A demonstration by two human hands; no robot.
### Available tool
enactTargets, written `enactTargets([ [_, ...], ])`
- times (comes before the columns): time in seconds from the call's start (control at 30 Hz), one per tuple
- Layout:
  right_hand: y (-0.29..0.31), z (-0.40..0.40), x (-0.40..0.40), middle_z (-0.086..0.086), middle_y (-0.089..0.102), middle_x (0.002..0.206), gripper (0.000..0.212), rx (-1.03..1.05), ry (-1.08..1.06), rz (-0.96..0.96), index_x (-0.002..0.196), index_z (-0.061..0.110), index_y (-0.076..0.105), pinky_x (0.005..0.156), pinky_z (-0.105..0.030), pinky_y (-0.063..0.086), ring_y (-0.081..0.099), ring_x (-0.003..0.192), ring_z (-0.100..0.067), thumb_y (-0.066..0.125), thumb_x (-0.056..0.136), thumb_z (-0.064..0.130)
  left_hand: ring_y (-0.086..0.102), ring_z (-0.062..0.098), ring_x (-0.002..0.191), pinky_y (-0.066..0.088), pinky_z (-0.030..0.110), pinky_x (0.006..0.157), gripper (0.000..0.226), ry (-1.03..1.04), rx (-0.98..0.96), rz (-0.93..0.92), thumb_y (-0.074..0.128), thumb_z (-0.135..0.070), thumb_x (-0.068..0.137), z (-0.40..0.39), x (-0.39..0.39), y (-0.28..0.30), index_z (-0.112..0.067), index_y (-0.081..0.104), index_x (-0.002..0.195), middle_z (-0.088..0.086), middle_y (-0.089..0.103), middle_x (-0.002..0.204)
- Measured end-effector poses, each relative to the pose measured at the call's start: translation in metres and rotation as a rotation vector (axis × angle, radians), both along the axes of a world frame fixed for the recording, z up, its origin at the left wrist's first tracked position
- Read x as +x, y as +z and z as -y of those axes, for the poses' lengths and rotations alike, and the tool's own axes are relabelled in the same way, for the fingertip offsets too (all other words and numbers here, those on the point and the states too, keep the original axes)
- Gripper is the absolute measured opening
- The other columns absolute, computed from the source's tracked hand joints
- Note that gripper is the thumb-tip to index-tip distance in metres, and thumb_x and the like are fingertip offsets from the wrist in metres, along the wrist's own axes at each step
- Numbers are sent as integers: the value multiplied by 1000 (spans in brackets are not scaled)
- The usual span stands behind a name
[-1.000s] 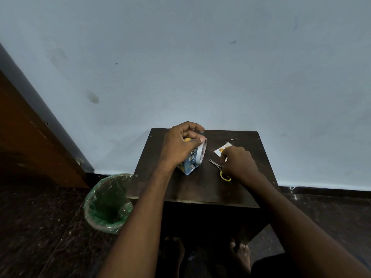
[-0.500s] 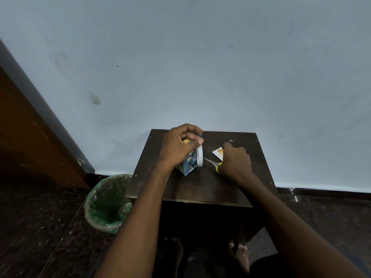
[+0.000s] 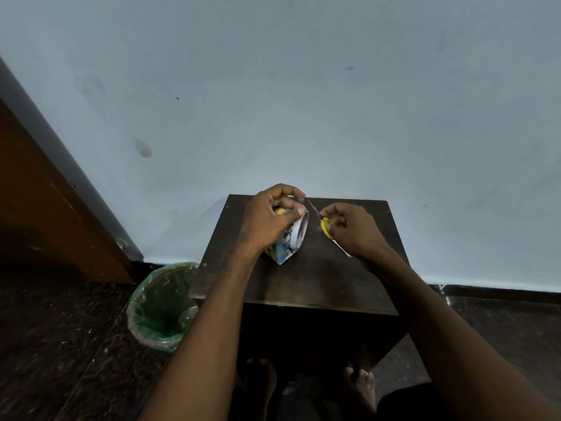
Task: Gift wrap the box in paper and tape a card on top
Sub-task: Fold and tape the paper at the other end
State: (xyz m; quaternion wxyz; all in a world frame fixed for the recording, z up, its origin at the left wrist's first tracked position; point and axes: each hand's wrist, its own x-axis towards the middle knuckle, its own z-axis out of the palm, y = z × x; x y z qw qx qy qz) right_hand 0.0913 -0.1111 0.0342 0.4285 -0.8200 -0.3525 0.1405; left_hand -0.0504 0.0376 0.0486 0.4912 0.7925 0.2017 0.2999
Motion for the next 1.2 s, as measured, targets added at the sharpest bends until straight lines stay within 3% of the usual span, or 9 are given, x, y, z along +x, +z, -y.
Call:
enactTargets([
  [0.1, 7, 8, 9, -1, 76, 74, 25, 51, 88, -62, 98, 23, 74, 88, -44, 60, 75, 81, -20, 77, 82, 4, 77, 18, 96, 60, 43, 97, 26, -2, -8, 16, 79, -5, 90, -1, -1, -1, -22, 75, 108, -4, 82, 90],
  [0.2, 14, 16, 14, -2, 76, 76, 31, 67, 140, -85, 98, 23, 74, 84, -42, 59, 73, 74, -17, 77, 79, -2, 77, 17, 96, 60, 43, 98, 27, -4, -11, 14, 78, -3, 89, -2, -1, 0, -22, 74, 109, -4, 82, 90],
  [0.3, 16, 19, 12, -6, 78, 85, 33, 53, 194, -133, 100, 22, 75, 92, -50, 60, 76, 86, -30, 81, 73, 5, 77, 17, 96, 60, 44, 97, 29, -7, -4, 18, 77, -2, 89, -3, -2, 0, -22, 74, 110, -4, 81, 91],
  [0.43, 17, 15, 8, -5, 78, 86, 36, 62, 184, -124, 99, 25, 77, 94, -52, 59, 77, 87, -24, 82, 63, 21, 77, 15, 97, 60, 46, 97, 31, -16, 18, 14, 75, -2, 89, -4, -2, -1, -25, 74, 110, -4, 81, 92],
  [0.57, 18, 14, 8, -4, 78, 85, 31, 89, 181, -117, 98, 26, 77, 94, -54, 59, 76, 87, -27, 84, 70, 15, 77, 14, 99, 59, 49, 99, 32, -15, 27, 17, 75, -2, 89, -5, -2, -2, -26, 74, 111, -4, 81, 93],
  [0.93, 23, 16, 3, -5, 77, 83, 27, 125, 191, -61, 96, 28, 80, 89, -52, 61, 76, 83, -28, 81, 77, 9, 76, 13, 100, 59, 50, 99, 35, -46, 56, 0, 76, -1, 87, -4, -2, -1, -26, 74, 111, -6, 81, 94],
  [1.2, 28, 16, 0, 2, 77, 77, 26, 107, 159, 51, 97, 26, 81, 84, -40, 62, 75, 77, -14, 82, 80, 7, 76, 13, 99, 59, 49, 97, 37, -59, 63, -2, 76, 0, 87, -5, -3, -2, -27, 73, 113, -5, 81, 94],
])
